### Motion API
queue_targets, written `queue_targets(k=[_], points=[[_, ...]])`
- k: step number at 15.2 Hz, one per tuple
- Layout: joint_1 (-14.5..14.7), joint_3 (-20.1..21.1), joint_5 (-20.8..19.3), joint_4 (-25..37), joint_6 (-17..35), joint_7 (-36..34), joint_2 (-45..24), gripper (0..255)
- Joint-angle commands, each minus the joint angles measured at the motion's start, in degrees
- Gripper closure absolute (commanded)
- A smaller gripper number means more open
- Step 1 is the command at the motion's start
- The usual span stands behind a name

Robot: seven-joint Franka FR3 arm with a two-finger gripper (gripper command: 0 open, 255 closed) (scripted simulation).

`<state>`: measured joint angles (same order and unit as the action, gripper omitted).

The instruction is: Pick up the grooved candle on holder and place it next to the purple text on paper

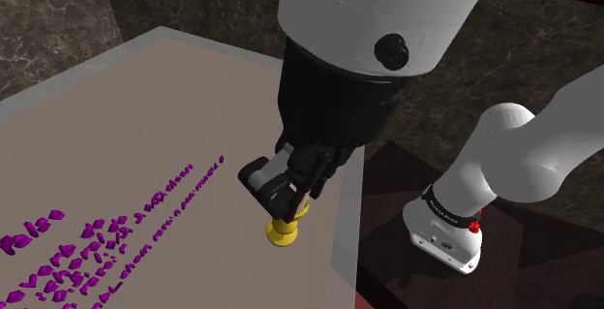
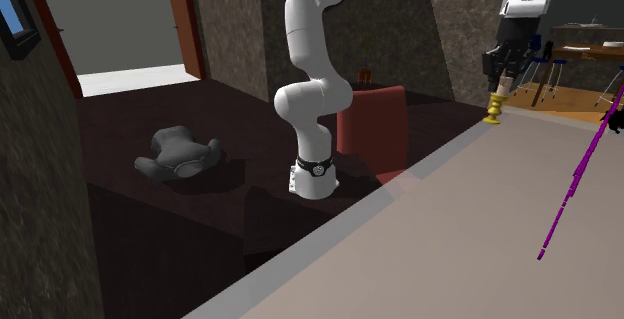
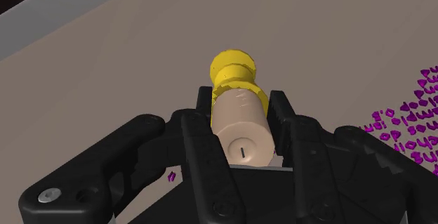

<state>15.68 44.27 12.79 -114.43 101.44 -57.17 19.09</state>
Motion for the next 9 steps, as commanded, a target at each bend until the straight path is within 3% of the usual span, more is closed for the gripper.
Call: queue_targets(k=[1,9], points=[[0.1,0.2,0.1,-1.6,1.6,0.1,0.0,255],[0.3,1.5,0.4,-7.2,7.8,0.0,-0.6,255]])
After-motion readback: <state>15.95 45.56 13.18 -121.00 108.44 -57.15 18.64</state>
